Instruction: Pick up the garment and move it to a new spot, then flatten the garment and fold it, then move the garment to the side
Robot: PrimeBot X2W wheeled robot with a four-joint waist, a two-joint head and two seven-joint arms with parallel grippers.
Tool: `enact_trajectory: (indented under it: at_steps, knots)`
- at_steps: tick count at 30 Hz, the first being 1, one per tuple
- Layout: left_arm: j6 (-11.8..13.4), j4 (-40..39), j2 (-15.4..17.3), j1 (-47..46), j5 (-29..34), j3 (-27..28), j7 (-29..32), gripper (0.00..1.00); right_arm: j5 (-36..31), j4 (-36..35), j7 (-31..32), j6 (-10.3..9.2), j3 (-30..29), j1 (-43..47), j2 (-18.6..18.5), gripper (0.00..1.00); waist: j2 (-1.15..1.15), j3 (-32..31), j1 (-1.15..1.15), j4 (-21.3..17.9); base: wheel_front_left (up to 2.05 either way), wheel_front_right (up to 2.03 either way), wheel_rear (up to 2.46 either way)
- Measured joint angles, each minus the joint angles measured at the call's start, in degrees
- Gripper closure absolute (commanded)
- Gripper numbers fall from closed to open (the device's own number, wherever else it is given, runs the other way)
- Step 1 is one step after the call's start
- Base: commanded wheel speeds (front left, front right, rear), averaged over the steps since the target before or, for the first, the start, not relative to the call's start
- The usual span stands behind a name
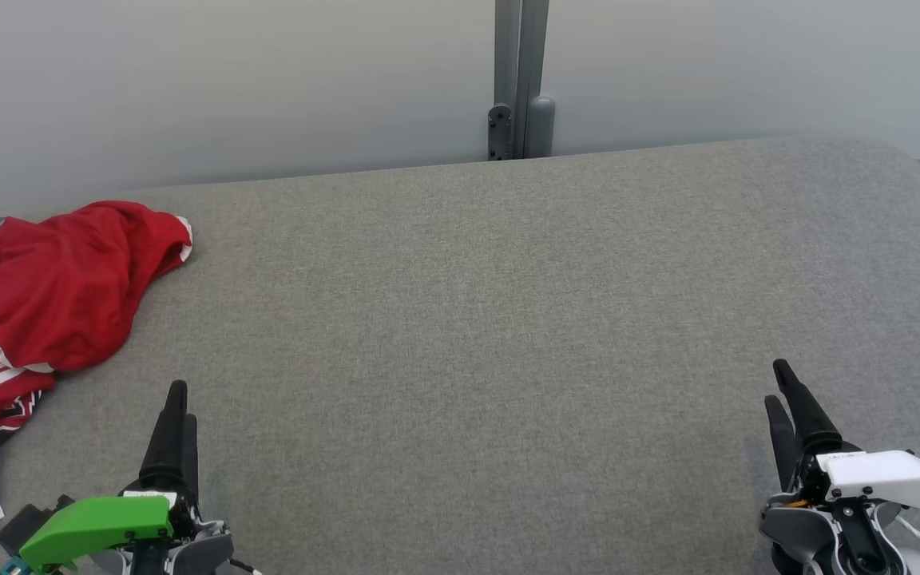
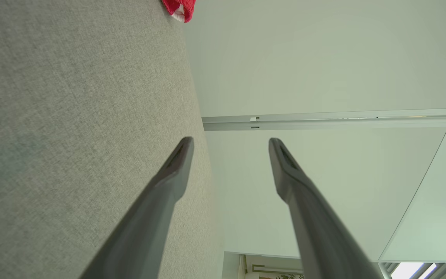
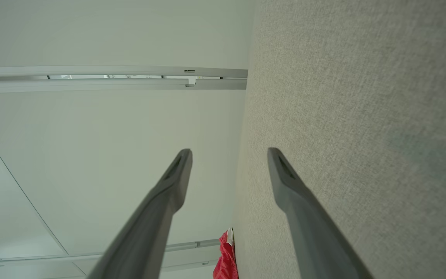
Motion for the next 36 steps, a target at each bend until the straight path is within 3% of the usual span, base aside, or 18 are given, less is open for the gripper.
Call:
enact_trajectory:
  at_steps: [23, 36]
  knots:
    - [1.00, -0.76, 0.13, 0.94, 27.80, -1.12, -5.41, 0.00, -36.54, -5.69, -5.39, 0.01, 2.79, 1.05, -0.08, 0.00, 0.00, -0.08, 0.00, 0.40, 0.00, 0.00, 0.00]
    - [1.30, -1.56, 0.12, 1.96, 40.11, -1.23, -7.93, 0.00, -48.26, -5.86, -7.97, 0.01, 3.43, 1.99, -0.12, 0.00, 0.00, -0.04, 0.00, 0.79, 0.00, 0.00, 0.00]
